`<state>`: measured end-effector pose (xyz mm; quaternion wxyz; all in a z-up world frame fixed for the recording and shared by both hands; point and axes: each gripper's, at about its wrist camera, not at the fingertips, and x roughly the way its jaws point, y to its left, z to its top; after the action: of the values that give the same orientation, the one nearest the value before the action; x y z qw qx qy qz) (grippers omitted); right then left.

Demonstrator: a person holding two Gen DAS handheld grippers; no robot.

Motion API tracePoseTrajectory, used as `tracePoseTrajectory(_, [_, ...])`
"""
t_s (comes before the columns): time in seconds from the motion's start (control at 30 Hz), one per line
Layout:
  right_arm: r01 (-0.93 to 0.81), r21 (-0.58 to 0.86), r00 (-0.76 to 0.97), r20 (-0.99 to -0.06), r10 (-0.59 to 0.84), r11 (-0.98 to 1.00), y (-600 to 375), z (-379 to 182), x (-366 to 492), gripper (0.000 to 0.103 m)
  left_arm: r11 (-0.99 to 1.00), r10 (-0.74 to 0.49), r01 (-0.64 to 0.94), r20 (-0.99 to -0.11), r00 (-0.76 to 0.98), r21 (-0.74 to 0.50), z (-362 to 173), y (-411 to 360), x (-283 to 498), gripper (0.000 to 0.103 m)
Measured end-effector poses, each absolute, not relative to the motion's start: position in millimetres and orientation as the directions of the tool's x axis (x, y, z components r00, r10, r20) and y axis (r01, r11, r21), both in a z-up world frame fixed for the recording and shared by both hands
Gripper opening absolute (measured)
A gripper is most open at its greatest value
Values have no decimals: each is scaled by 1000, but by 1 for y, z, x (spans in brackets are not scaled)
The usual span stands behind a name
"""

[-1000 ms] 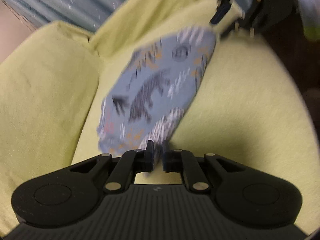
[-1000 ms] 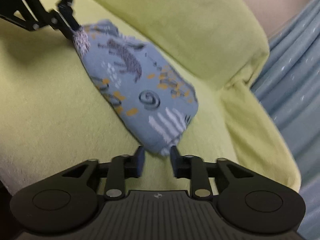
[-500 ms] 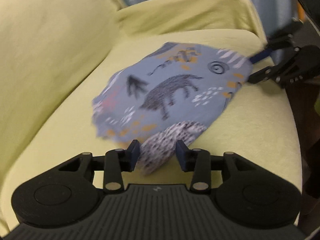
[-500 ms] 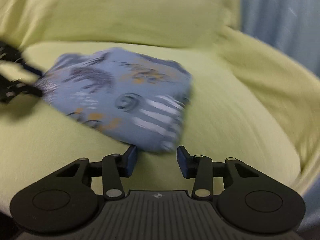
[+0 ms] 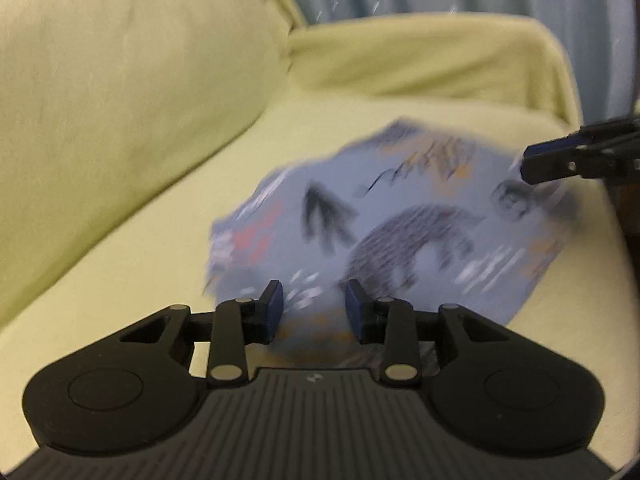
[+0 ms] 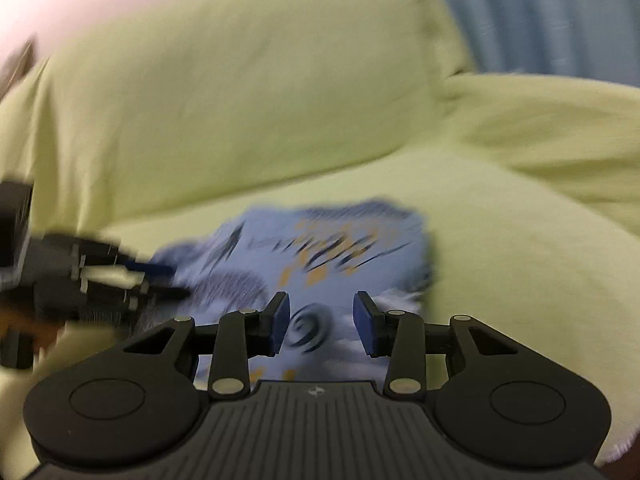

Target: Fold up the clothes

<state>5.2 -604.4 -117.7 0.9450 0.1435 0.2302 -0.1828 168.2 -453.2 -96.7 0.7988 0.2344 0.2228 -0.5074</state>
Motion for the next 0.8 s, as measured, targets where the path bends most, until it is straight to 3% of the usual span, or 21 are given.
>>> tracePoseTrajectory(0.1, [408, 118, 802, -519, -294, 905, -612, -125, 14, 33, 471, -673, 877, -603, 428, 97, -96, -439, 186, 32])
tracePoseTrajectory(0.17, [474, 136, 781, -522, -343, 870, -624, -126, 4, 23, 523, -652, 849, -604, 458, 77, -95, -429, 196, 33])
tracePoseTrajectory(0.2, [509, 154, 769, -524, -367, 847, -630, -127, -3, 24, 549, -642, 833, -605, 472, 67, -95, -424, 201, 30])
tracePoseTrajectory(0.27, [574, 191, 746, -524, -411, 796, -641, -128, -15, 36, 561, -636, 821, -580, 509, 105, -87, -423, 197, 25])
tracePoseTrajectory(0.4, [532, 227, 800, -450, -396, 816, -640, -120, -14, 36, 537, -720, 840, -476, 505, 79, -67, -433, 184, 24])
tracePoseTrajectory(0.5, [413, 199, 847, -442, -295, 888, -631, -119, 11, 35, 466, -720, 877, -528, 451, 114, -83, -456, 180, 25])
tracePoseTrajectory(0.6, [370, 123, 825, -499, -265, 921, -630, -124, 34, 35, 424, -700, 893, -571, 428, 150, -105, -465, 183, 27])
tracePoseTrajectory(0.63, [393, 97, 804, -519, -290, 914, -636, -129, 38, 35, 442, -697, 889, -578, 424, 119, -104, -463, 190, 30])
tracePoseTrajectory(0.7, [492, 84, 754, -539, -376, 866, -655, -140, 35, 35, 501, -664, 858, -583, 468, 117, -101, -457, 202, 22])
tracePoseTrajectory(0.73, [547, 133, 738, -543, -401, 827, -670, -146, 28, 42, 526, -642, 839, -582, 499, 140, -101, -454, 207, 23])
tracePoseTrajectory(0.8, [617, 204, 719, -539, -439, 760, -690, -151, 17, 43, 560, -640, 822, -574, 510, 106, -99, -447, 215, 24])
